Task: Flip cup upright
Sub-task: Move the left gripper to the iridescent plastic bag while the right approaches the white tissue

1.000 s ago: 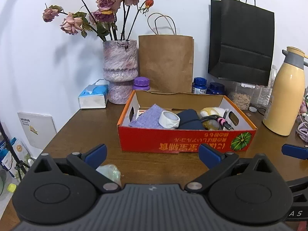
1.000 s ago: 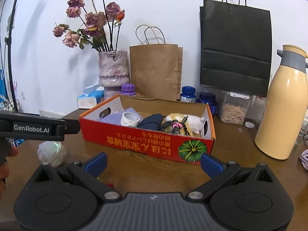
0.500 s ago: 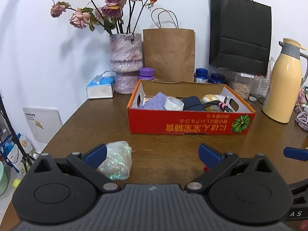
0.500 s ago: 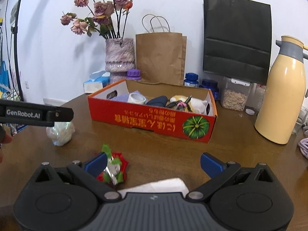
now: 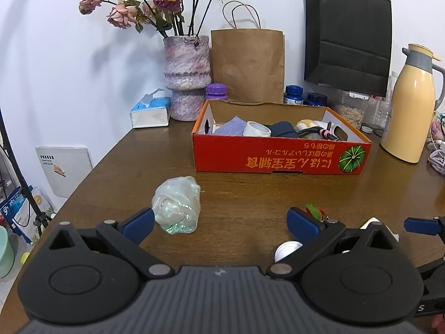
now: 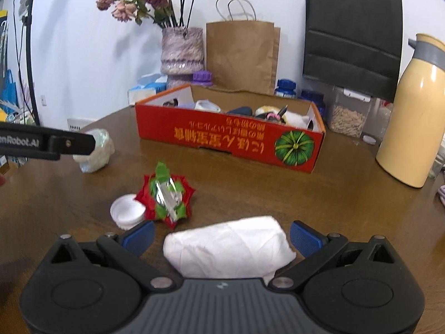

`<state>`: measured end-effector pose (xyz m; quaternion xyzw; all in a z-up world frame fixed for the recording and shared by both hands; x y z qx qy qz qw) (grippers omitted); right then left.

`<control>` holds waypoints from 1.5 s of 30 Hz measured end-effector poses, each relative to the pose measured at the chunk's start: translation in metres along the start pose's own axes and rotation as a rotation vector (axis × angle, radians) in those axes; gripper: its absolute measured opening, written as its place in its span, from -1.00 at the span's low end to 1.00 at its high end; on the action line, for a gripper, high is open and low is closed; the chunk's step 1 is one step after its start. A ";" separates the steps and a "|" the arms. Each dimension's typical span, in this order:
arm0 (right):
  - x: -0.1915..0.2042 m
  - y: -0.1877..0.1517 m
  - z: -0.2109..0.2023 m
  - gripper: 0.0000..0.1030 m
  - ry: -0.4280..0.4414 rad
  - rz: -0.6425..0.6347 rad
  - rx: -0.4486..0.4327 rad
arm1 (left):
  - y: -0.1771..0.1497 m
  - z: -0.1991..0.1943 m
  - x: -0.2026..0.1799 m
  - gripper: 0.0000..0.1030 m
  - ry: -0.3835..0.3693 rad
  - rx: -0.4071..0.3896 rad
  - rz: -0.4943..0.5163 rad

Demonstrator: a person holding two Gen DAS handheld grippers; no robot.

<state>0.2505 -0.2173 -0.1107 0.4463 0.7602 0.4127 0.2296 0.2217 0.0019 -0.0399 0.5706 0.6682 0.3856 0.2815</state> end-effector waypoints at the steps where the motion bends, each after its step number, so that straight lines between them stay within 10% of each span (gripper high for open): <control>1: 0.000 -0.002 0.002 1.00 0.000 0.000 0.006 | -0.001 0.000 0.001 1.00 0.000 0.000 0.000; 28: -0.010 -0.010 0.038 1.00 0.057 0.000 0.071 | -0.020 0.031 0.051 1.00 0.021 0.040 -0.011; 45: 0.003 -0.008 0.031 0.35 0.100 -0.042 0.037 | -0.010 0.060 0.053 1.00 0.017 0.052 -0.014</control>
Point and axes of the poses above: each gripper's, at about its wrist camera, not at the fingertips, and z roughly the way its jaws point, x to its left, y to its top, the point moved 8 cm from there along z, roughly the way its jaws point, and after that the axes turned 6 degrees about y, right-handed, at the moved point
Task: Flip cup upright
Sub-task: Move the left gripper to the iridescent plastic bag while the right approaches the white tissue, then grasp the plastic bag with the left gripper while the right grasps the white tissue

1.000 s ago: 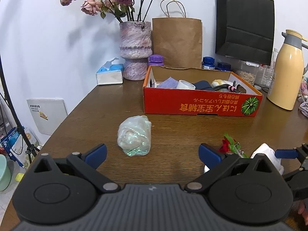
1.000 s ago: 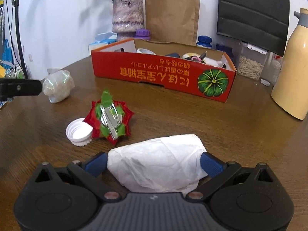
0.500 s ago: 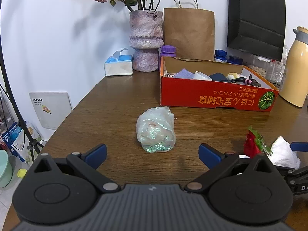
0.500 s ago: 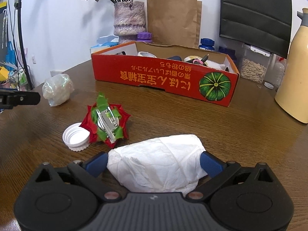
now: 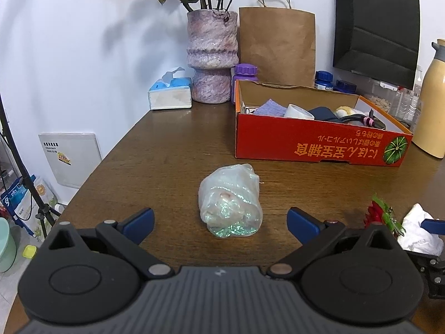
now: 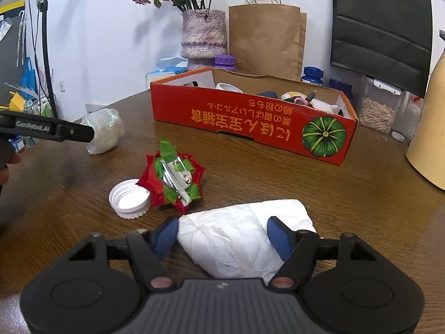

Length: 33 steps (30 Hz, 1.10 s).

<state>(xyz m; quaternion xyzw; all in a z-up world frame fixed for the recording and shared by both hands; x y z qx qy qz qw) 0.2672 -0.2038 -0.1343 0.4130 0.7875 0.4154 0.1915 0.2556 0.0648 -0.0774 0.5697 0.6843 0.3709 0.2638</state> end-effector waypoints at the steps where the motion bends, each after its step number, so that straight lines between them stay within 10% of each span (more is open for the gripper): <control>1: 0.000 0.000 0.000 0.34 0.000 0.000 0.000 | 0.000 0.001 0.000 1.00 -0.002 0.001 0.000; 9: -0.001 0.001 -0.002 0.32 0.005 0.014 -0.011 | -0.001 0.007 0.002 1.00 -0.008 0.011 -0.011; 17: -0.015 0.004 -0.011 1.00 -0.062 0.022 -0.056 | -0.001 0.009 0.004 1.00 -0.025 0.016 -0.024; 33: -0.030 0.005 0.017 1.00 -0.017 0.032 0.039 | 0.008 0.034 0.002 1.00 -0.027 0.032 0.003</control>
Point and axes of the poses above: each gripper's, at about its wrist camera, not at the fingertips, and z roughly the way its jaws point, x to its left, y to its top, the point moved 8 cm from there along z, roughly the way its jaws point, and after that the axes turned 6 degrees about y, right-handed, at the moved point
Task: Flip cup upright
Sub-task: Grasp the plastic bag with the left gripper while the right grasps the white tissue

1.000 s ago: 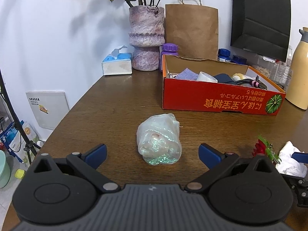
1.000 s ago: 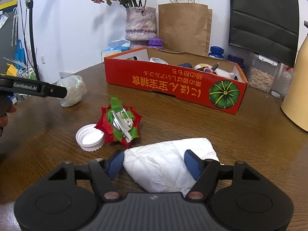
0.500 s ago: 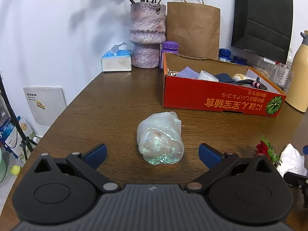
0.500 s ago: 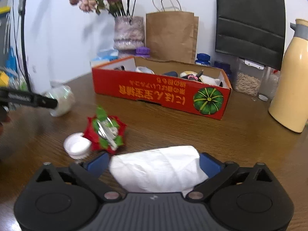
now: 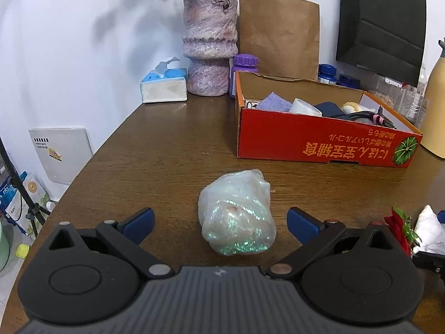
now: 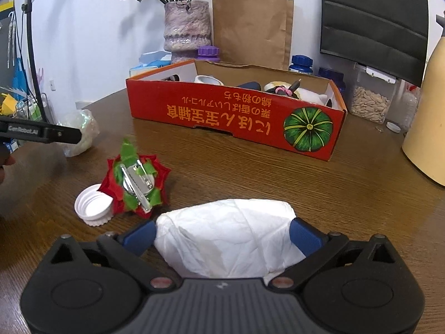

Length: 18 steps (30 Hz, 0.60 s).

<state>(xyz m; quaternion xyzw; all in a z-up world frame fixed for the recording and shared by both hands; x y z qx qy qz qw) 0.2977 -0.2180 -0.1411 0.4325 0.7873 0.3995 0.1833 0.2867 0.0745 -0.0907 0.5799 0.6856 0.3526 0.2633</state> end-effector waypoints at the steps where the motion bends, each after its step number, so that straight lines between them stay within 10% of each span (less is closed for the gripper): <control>1: 0.000 0.000 0.000 1.00 -0.001 0.000 -0.001 | 0.001 0.002 0.000 1.00 0.001 0.001 0.002; 10: -0.004 0.001 -0.005 0.82 -0.025 0.019 -0.014 | 0.006 0.008 -0.004 0.94 0.003 -0.020 0.015; 18: -0.009 0.002 -0.008 0.48 -0.073 0.037 -0.034 | 0.000 0.010 -0.006 0.05 -0.036 0.001 -0.001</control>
Point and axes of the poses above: each gripper's, at about its wrist camera, not at the fingertips, and z roughly the way its jaws point, x to its left, y to its top, the point moved 8 cm from there along z, roughly the way its jaws point, and after that the axes turned 6 degrees about y, right-handed, at the moved point
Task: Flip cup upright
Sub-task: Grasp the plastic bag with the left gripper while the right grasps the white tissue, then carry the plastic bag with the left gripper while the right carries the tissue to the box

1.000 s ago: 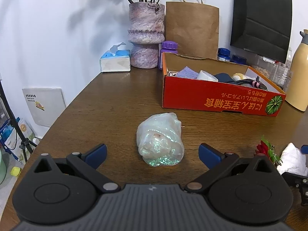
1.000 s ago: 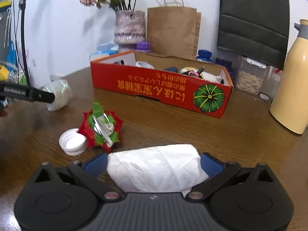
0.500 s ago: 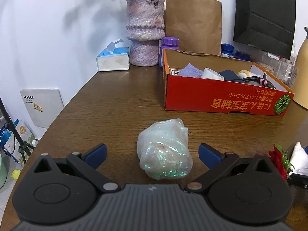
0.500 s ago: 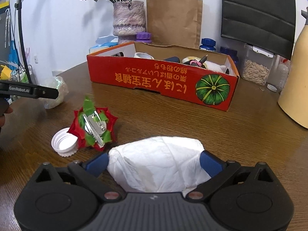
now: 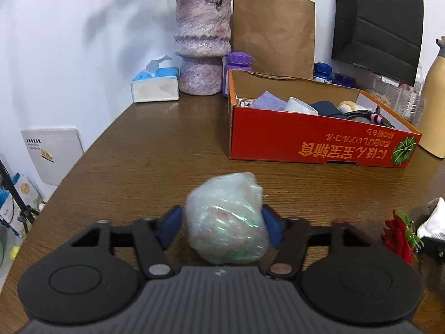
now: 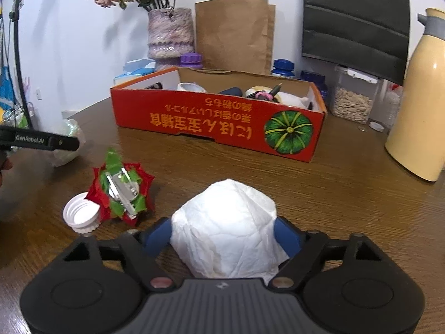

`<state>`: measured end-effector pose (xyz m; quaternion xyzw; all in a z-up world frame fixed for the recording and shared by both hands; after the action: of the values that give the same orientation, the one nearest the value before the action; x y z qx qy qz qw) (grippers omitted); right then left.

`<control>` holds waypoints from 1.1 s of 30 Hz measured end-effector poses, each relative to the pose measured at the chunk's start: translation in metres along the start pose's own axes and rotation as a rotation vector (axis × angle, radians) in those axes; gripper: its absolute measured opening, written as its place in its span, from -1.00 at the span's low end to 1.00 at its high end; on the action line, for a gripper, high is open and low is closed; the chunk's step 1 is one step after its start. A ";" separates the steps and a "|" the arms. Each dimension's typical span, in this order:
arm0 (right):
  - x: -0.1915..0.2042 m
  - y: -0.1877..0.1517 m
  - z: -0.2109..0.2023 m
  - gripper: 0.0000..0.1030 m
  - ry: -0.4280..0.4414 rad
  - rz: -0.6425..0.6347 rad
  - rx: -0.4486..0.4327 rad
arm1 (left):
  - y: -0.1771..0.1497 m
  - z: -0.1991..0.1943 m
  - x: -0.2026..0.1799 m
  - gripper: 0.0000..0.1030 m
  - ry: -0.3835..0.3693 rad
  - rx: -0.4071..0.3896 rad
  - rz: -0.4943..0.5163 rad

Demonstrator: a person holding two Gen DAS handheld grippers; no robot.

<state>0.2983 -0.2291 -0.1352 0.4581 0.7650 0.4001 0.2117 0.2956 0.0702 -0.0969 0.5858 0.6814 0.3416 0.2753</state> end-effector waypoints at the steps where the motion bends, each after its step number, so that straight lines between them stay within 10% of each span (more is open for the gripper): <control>1: -0.001 0.000 -0.001 0.38 -0.008 0.003 -0.004 | 0.000 -0.001 0.000 0.03 -0.002 -0.002 -0.003; 33: 0.006 0.008 -0.025 -0.26 -0.097 -0.039 -0.137 | -0.005 -0.051 -0.027 -0.12 -0.007 -0.109 -0.035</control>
<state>0.2824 -0.2319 -0.1135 0.4467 0.7334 0.4245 0.2870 0.2571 0.0360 -0.0705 0.5590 0.6711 0.3711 0.3153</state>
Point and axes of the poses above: each gripper's, at about its wrist camera, not at the fingertips, and z roughly the way its jaws point, x to its left, y to its top, the point moved 8 cm from there along z, roughly the way its jaws point, and after that the axes turned 6 degrees about y, right-handed, at the moved point
